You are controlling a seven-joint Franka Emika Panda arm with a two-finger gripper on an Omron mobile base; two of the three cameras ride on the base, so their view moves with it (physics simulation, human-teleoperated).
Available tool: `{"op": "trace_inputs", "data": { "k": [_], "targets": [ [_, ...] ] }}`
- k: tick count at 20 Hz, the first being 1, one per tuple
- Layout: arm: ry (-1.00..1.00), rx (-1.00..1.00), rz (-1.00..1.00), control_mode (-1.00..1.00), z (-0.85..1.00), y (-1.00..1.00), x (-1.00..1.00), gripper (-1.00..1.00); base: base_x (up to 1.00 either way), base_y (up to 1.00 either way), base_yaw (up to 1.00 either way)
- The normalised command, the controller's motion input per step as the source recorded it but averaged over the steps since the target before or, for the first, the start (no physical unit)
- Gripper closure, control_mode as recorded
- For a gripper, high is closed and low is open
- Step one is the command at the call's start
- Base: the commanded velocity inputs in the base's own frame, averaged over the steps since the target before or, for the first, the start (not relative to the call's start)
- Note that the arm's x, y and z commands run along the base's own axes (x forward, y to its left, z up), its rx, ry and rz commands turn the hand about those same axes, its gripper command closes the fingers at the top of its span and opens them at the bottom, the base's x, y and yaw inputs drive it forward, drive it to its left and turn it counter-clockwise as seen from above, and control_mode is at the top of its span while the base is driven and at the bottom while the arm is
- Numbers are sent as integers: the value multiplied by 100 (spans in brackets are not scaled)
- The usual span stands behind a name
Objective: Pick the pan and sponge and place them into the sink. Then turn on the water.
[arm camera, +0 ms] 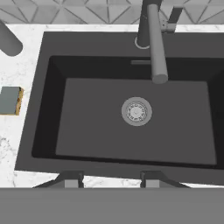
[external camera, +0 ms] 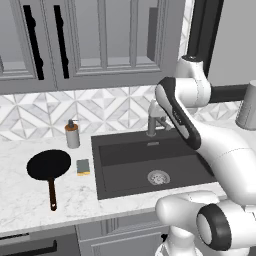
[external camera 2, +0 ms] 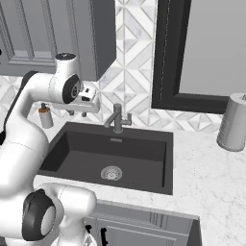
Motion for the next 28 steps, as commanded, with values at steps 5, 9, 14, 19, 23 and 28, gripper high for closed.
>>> {"op": "trace_inputs", "data": {
  "k": [5, 9, 14, 19, 23, 28],
  "targets": [
    [0, 0, 0, -100, -8, 15, -21, -100, 0, 0, 0],
    [0, 0, 0, -100, -28, 59, -9, -100, 0, 0, 0],
    [0, 0, 0, -100, -33, 64, -6, -100, 0, 0, 0],
    [0, 2, 0, -100, -39, 74, -3, -100, 0, 0, 0],
    [0, 5, 0, -100, -40, 73, -7, -100, 0, 0, 0],
    [3, 3, 0, -100, -37, 77, -4, -100, 0, 0, 0]
  ]
}}
